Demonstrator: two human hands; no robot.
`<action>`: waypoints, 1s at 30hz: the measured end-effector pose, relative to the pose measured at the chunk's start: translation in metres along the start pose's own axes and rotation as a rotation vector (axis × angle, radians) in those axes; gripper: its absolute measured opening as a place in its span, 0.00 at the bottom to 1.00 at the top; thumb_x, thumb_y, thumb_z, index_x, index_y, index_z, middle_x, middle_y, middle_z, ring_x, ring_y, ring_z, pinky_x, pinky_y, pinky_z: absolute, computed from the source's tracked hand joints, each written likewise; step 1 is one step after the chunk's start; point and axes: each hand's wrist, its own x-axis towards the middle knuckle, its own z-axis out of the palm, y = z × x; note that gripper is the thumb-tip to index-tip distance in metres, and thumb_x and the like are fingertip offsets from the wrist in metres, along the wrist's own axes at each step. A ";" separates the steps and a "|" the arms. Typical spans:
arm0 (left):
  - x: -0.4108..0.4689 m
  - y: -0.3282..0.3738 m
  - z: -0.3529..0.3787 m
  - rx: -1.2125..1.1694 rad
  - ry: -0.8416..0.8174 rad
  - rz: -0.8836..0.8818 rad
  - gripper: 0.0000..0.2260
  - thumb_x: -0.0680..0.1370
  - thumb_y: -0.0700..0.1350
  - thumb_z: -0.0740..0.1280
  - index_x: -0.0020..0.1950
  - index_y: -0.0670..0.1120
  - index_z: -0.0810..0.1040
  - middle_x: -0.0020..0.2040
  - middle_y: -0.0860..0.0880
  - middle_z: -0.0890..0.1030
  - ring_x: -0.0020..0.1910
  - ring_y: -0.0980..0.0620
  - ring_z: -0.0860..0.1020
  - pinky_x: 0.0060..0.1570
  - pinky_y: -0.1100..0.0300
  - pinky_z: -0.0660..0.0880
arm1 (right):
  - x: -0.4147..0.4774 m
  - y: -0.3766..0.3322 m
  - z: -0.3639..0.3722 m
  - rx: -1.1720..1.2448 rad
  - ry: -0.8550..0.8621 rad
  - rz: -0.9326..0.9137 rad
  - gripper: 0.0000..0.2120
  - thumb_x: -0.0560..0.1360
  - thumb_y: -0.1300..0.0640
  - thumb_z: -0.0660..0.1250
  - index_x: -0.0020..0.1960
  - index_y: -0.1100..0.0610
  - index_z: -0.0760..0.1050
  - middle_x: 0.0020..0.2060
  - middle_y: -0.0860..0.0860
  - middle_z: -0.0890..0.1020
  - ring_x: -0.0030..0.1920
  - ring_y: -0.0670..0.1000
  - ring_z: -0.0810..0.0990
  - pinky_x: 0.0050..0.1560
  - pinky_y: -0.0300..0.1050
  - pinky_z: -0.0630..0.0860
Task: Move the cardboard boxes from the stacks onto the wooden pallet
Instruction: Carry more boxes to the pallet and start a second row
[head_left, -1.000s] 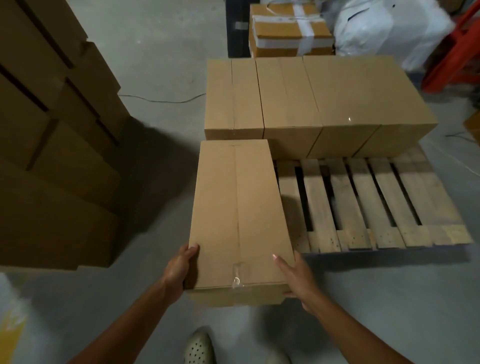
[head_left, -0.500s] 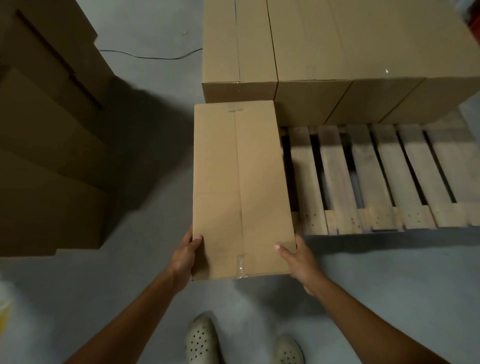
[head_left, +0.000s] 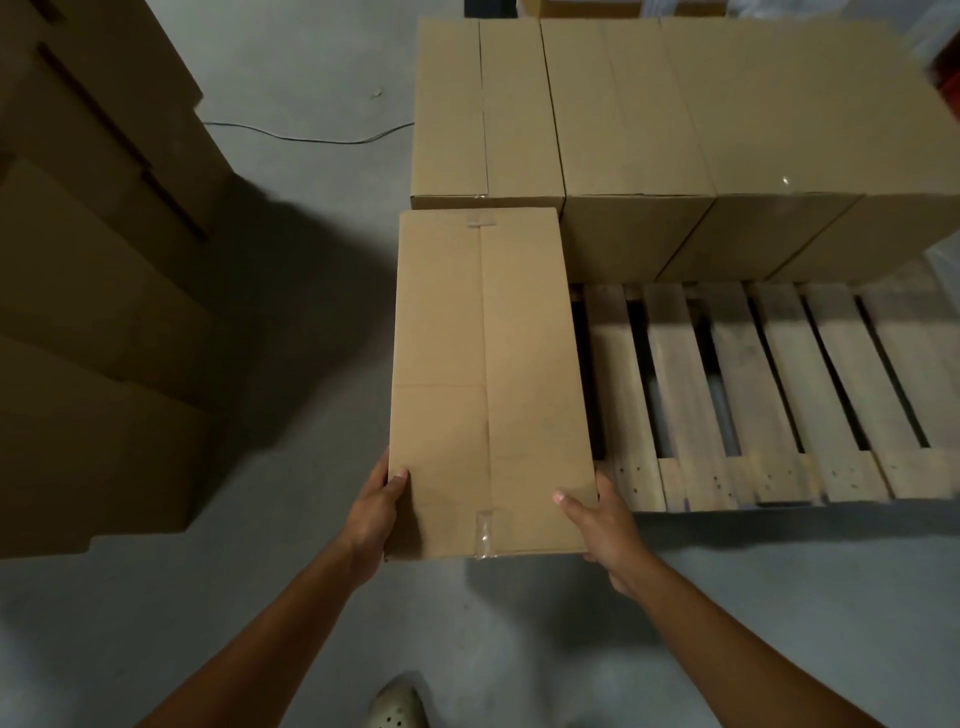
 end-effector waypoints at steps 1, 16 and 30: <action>0.003 0.004 0.001 0.006 0.001 0.002 0.18 0.86 0.49 0.56 0.76 0.57 0.68 0.68 0.51 0.76 0.66 0.48 0.74 0.68 0.46 0.68 | 0.002 -0.003 0.000 0.003 0.004 -0.007 0.37 0.75 0.41 0.71 0.78 0.45 0.59 0.74 0.51 0.70 0.71 0.58 0.71 0.66 0.69 0.72; 0.013 0.017 0.010 0.014 -0.017 0.021 0.15 0.86 0.48 0.56 0.73 0.59 0.70 0.66 0.53 0.77 0.62 0.50 0.75 0.63 0.49 0.70 | 0.010 -0.016 -0.005 0.029 0.023 -0.001 0.35 0.78 0.45 0.70 0.79 0.48 0.58 0.73 0.50 0.71 0.70 0.57 0.71 0.67 0.68 0.72; 0.012 0.018 0.009 -0.007 0.028 -0.016 0.16 0.86 0.46 0.57 0.72 0.58 0.72 0.63 0.55 0.78 0.60 0.53 0.76 0.59 0.53 0.71 | 0.009 -0.021 -0.005 -0.024 0.025 0.000 0.34 0.77 0.45 0.71 0.78 0.48 0.61 0.71 0.50 0.74 0.69 0.57 0.73 0.66 0.68 0.73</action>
